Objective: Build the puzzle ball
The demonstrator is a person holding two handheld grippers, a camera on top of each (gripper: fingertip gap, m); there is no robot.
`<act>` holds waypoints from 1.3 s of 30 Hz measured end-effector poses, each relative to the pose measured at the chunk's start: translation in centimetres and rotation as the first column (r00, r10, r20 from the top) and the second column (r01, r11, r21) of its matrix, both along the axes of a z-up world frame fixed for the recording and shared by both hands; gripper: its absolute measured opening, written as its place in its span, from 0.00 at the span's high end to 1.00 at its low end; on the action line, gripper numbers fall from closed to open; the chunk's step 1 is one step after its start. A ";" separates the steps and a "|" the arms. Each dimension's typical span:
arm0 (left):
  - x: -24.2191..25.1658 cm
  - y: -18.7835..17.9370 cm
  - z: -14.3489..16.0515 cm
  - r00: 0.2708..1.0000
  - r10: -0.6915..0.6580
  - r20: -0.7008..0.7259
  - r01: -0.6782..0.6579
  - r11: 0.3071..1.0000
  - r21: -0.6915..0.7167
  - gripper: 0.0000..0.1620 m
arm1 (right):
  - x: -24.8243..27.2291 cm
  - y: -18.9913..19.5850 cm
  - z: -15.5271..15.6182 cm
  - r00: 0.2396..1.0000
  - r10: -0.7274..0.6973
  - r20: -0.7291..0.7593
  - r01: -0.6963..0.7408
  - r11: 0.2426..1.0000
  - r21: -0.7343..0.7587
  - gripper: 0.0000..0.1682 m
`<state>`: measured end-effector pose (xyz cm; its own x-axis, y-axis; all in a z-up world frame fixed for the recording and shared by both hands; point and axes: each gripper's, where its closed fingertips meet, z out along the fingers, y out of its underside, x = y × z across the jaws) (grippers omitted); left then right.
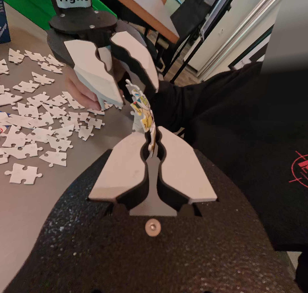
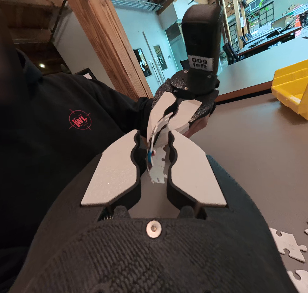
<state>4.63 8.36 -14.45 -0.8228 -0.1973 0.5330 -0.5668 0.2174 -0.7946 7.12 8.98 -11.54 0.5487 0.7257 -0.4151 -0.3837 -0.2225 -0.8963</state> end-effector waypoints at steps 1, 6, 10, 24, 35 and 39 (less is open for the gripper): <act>-0.1 0.0 -0.2 1.000 -0.013 -0.005 0.013 1.000 0.025 0.98 | -0.4 0.0 -0.2 1.000 0.009 0.028 -0.008 1.000 -0.004 0.80; -0.3 -0.1 -0.7 0.997 -0.060 -0.050 0.064 0.994 0.083 0.98 | -2.5 -0.2 -1.7 0.982 0.087 0.169 -0.082 0.996 -0.037 0.85; -0.7 -0.3 -0.3 0.992 -0.101 -0.080 0.107 0.992 0.075 0.98 | -2.8 -0.2 -1.4 0.981 0.110 0.158 -0.110 0.994 -0.009 0.95; -2.1 -1.4 0.8 0.967 -0.198 -0.163 0.188 0.979 -0.072 0.95 | -4.0 -1.4 -0.5 0.964 0.164 0.210 -0.190 0.976 0.107 0.94; -1.9 -1.4 1.5 0.983 -0.164 -0.084 0.158 0.985 -0.066 0.90 | -4.0 -1.5 -0.3 0.963 0.151 0.224 -0.184 0.973 0.136 0.97; -1.2 -1.0 1.6 0.993 -0.109 -0.053 0.107 0.993 -0.041 0.85 | -3.7 -1.4 -0.1 0.968 0.138 0.208 -0.168 0.976 0.135 0.97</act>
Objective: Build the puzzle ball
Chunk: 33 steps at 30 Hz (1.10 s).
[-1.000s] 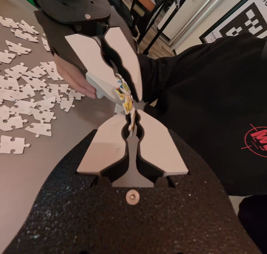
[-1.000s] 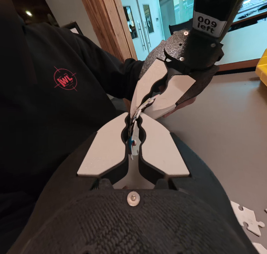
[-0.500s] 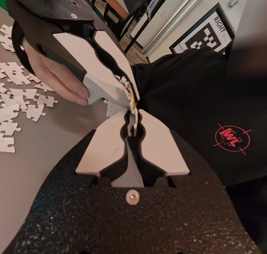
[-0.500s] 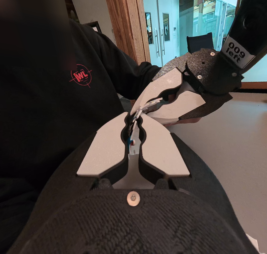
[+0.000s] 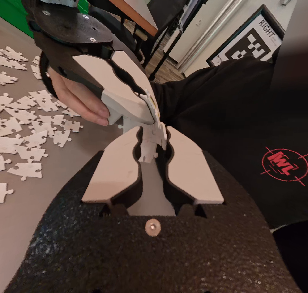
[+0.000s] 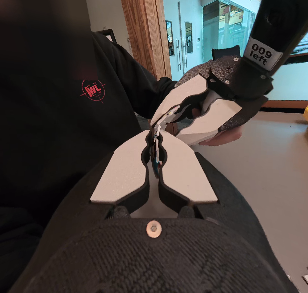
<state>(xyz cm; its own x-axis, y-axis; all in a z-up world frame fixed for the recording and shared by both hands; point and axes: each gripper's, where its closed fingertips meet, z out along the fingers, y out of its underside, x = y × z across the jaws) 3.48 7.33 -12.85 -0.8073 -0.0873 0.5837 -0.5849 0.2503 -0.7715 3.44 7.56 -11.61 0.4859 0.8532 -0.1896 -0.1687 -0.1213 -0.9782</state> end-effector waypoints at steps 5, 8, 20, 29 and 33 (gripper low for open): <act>0.9 0.9 0.0 0.994 0.062 0.095 -0.070 0.995 0.074 0.84 | 0.5 0.2 -0.1 1.000 -0.024 -0.013 0.023 0.999 -0.023 0.97; 1.0 1.3 0.3 0.991 0.075 0.111 -0.086 0.992 0.091 0.86 | 0.8 0.3 -0.3 0.999 -0.039 -0.005 0.039 0.998 -0.044 0.97; 1.1 1.3 1.0 0.992 0.084 0.099 -0.088 0.995 0.040 0.96 | 1.0 0.6 -0.4 0.998 -0.056 -0.013 0.055 0.997 -0.061 0.97; 1.7 1.5 0.3 0.989 0.118 0.084 -0.125 0.989 0.080 0.82 | 0.8 0.6 -0.5 0.999 -0.052 -0.001 0.052 0.996 -0.079 0.97; 1.8 1.2 0.6 0.991 0.121 0.062 -0.124 0.991 0.055 0.87 | 0.6 1.1 -1.0 0.998 -0.062 0.023 0.064 0.991 -0.114 0.97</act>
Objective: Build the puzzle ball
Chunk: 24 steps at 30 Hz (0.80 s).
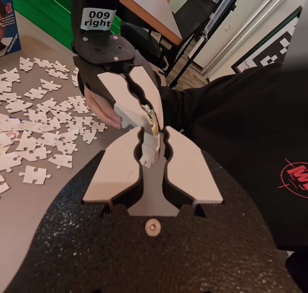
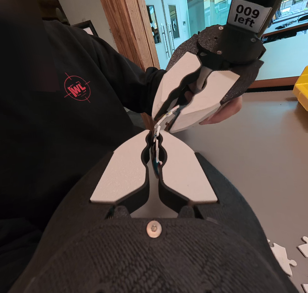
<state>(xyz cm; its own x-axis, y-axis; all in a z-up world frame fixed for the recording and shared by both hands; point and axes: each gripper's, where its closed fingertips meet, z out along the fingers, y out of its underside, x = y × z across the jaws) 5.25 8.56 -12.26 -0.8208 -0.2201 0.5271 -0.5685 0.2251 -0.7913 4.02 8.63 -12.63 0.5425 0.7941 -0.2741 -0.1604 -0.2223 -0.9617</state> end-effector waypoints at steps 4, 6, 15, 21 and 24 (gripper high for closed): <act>-0.1 -0.1 -0.2 1.000 -0.013 -0.021 0.013 1.000 -0.002 0.95 | 0.2 0.1 0.0 1.000 -0.017 0.001 0.017 1.000 -0.015 0.97; -0.1 -0.1 -0.1 1.000 -0.009 -0.028 0.009 1.000 -0.012 0.96 | 0.2 0.1 0.0 1.000 -0.020 0.003 0.020 1.000 -0.016 0.97; 0.5 0.0 0.2 0.999 0.033 -0.036 -0.035 0.998 -0.060 0.99 | 1.0 0.4 0.2 0.998 -0.061 -0.016 0.060 0.998 -0.016 0.97; 0.5 0.1 0.4 0.998 0.020 -0.052 -0.025 0.995 -0.101 0.99 | 1.0 0.6 0.4 0.997 -0.068 -0.022 0.067 0.997 -0.023 0.97; 0.6 0.2 0.3 0.998 0.032 -0.047 -0.037 0.995 -0.097 0.99 | 1.1 0.6 0.4 0.997 -0.078 -0.017 0.077 0.997 -0.029 0.97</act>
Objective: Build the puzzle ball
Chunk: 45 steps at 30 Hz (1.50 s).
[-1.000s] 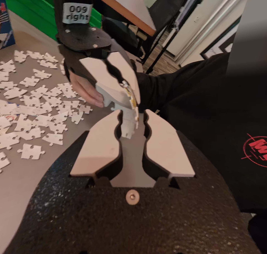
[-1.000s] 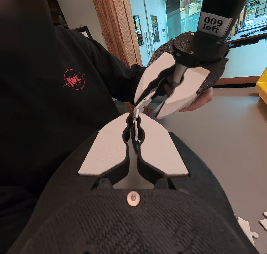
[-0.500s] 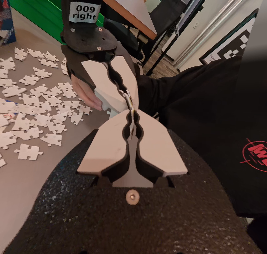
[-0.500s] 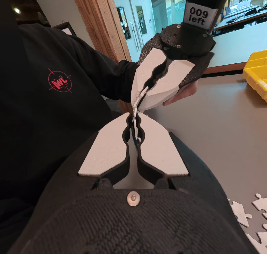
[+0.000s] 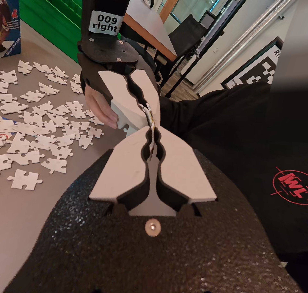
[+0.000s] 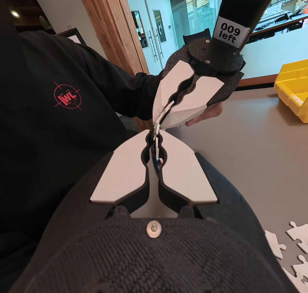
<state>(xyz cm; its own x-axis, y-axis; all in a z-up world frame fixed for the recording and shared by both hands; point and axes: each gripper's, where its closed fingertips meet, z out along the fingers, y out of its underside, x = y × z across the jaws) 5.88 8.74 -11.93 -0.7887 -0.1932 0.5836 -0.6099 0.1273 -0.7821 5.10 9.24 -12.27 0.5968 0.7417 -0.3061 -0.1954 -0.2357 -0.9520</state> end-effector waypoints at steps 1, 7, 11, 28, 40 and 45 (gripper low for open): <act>-0.1 0.0 0.1 1.000 -0.007 -0.004 0.007 1.000 -0.008 0.99 | -0.1 0.0 0.1 1.000 0.005 -0.002 -0.005 1.000 -0.002 0.97; 0.5 0.1 -0.2 1.000 0.017 -0.012 -0.017 1.000 0.002 0.92 | 0.3 0.5 -0.9 0.998 -0.042 0.037 0.045 0.996 -0.074 0.97; 1.0 0.5 -1.4 0.998 0.039 0.059 -0.047 0.989 0.137 0.90 | 0.3 0.8 -1.3 0.998 -0.046 0.033 0.050 0.992 -0.118 0.97; 1.3 1.6 0.8 0.973 0.138 0.186 -0.139 0.990 -0.008 0.76 | 2.8 -0.1 3.4 0.968 -0.082 -0.236 0.106 0.990 0.091 0.97; 2.0 0.8 1.6 0.944 0.206 0.259 -0.181 0.976 -0.119 0.85 | 3.9 0.7 4.6 0.905 -0.086 -0.418 0.138 0.986 0.097 0.97; 2.2 1.3 2.3 0.928 0.232 0.291 -0.198 0.970 -0.142 0.92 | 3.6 0.9 4.2 0.919 -0.097 -0.382 0.140 0.986 0.086 0.97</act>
